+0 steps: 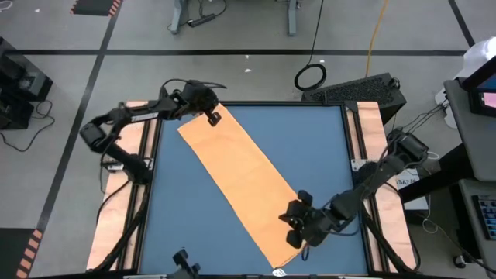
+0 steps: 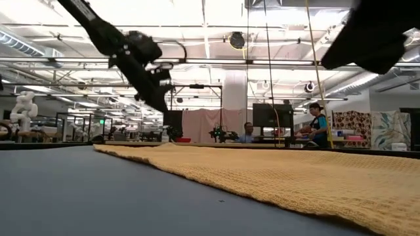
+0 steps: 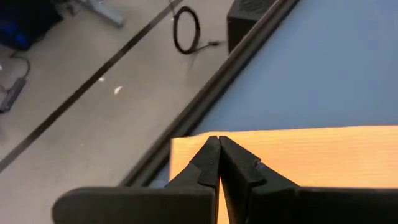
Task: Roll towel into tight, uniform cylinder
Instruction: Fold the orange microfiber cloth
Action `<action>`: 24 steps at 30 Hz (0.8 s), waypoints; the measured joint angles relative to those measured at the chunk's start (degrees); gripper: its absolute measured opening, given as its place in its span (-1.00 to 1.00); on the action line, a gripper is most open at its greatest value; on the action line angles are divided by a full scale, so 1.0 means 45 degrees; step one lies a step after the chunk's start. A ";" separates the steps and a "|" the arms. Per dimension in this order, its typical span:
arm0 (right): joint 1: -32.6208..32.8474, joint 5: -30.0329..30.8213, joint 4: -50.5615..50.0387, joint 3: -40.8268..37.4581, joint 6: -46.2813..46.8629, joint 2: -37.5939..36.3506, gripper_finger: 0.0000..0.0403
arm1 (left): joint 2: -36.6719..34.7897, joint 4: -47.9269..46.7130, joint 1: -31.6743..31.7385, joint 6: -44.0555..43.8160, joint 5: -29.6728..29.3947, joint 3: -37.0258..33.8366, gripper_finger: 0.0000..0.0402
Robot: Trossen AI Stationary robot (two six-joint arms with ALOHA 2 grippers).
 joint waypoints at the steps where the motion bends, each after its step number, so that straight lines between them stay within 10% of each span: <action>1: 0.0143 0.0166 -0.0135 0.0000 0.0177 -0.0038 -1.00 | -0.0281 -0.0240 -0.0186 -0.0157 0.0001 0.0000 -0.95; 24: -0.1271 0.0183 -0.3202 0.0272 -0.1561 -0.0160 -1.00 | -0.1511 0.0192 -0.4169 -0.3720 -0.0997 -0.2413 -0.95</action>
